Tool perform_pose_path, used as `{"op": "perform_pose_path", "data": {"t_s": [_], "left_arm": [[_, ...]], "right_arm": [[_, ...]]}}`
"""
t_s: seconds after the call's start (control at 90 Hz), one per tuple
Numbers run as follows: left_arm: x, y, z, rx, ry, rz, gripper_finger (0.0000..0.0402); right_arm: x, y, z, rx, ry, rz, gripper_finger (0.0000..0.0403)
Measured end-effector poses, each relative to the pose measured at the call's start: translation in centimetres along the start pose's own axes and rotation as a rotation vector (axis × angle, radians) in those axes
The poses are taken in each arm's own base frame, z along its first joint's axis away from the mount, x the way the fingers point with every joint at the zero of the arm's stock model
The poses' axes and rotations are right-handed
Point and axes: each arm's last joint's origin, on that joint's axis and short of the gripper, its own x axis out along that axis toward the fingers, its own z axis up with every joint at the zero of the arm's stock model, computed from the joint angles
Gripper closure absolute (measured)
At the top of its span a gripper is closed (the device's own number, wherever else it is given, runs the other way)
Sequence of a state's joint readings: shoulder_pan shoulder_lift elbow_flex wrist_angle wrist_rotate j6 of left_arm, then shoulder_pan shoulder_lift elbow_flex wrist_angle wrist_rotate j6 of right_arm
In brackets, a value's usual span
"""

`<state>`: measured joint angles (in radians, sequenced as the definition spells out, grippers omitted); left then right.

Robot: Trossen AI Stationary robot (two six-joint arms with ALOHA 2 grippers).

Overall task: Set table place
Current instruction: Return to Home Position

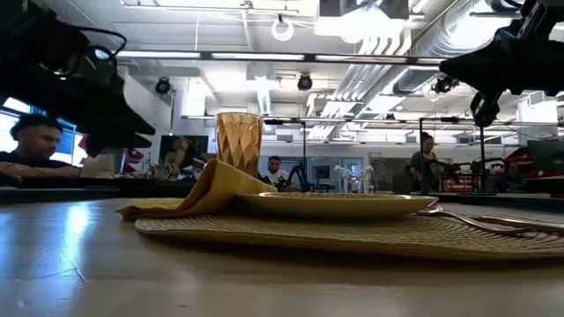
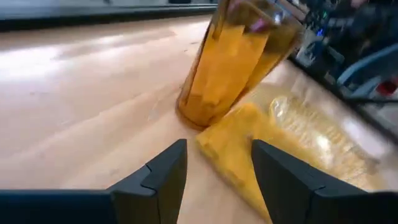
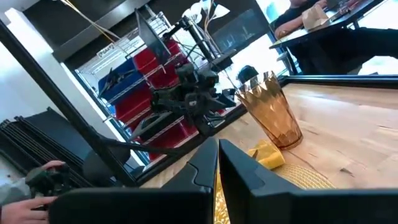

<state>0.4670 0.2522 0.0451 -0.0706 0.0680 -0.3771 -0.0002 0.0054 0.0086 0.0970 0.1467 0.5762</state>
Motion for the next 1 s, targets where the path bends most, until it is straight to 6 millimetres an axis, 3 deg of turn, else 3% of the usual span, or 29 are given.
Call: {"op": "perform_pose_path", "data": {"t_s": [0.133,0.467,1.0], "left_arm": [[-0.5,-1.0,0.1,0.18,-0.174,0.007,0.0238],[-1.9,-2.5,0.5,0.503,-0.308,-0.114,0.0215],[-2.0,-3.3,0.1,0.495,-0.274,-0.238,0.02]], "right_arm": [[0.0,-0.1,-0.1,-0.002,0.011,-0.005,0.0402],[0.0,-0.1,-0.2,-0.003,0.024,-0.005,0.0402],[0.0,-0.3,-0.5,-0.008,0.053,-0.025,0.0402]]}}
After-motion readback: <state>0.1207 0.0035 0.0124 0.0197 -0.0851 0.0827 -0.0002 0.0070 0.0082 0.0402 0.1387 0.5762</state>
